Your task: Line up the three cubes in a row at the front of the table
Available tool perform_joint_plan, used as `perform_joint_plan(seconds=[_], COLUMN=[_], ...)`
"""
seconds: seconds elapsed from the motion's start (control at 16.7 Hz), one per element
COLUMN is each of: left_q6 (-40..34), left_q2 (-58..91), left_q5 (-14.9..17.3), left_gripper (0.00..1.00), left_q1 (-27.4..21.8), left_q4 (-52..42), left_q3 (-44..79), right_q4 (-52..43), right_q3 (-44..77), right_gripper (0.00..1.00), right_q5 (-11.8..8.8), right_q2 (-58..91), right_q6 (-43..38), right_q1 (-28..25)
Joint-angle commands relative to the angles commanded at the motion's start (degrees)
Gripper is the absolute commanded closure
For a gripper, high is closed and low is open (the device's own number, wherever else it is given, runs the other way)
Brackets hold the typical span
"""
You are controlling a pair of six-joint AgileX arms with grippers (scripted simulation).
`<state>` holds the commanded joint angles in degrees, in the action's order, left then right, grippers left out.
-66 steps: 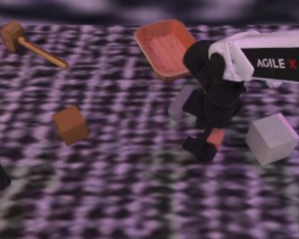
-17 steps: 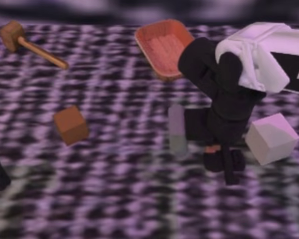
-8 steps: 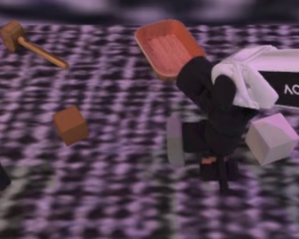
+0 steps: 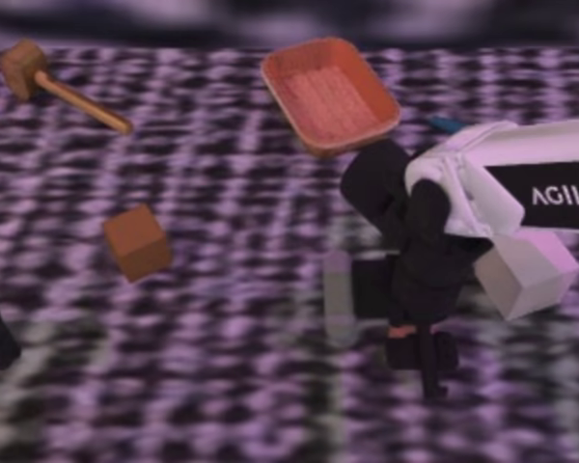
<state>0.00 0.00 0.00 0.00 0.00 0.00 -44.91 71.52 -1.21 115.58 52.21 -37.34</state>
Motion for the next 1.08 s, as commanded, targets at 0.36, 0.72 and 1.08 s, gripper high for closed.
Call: perform_joint_plan(seconds=[0.36, 0.72, 1.08], left_q6=[0.0, 0.0, 0.0], left_q2=[0.0, 0.0, 0.0], left_q5=[0.0, 0.0, 0.0], left_gripper=[0.0, 0.0, 0.0], left_q1=[0.0, 0.0, 0.0], left_q4=[0.0, 0.0, 0.0], left_q3=[0.0, 0.0, 0.0], right_q4=[0.0, 0.0, 0.0], right_q3=[0.0, 0.0, 0.0], right_gripper=[0.55, 0.1, 0.0], right_q5=[0.0, 0.0, 0.0], right_q2=[0.0, 0.0, 0.0], right_q6=[0.0, 0.0, 0.0], right_q1=[0.0, 0.0, 0.0])
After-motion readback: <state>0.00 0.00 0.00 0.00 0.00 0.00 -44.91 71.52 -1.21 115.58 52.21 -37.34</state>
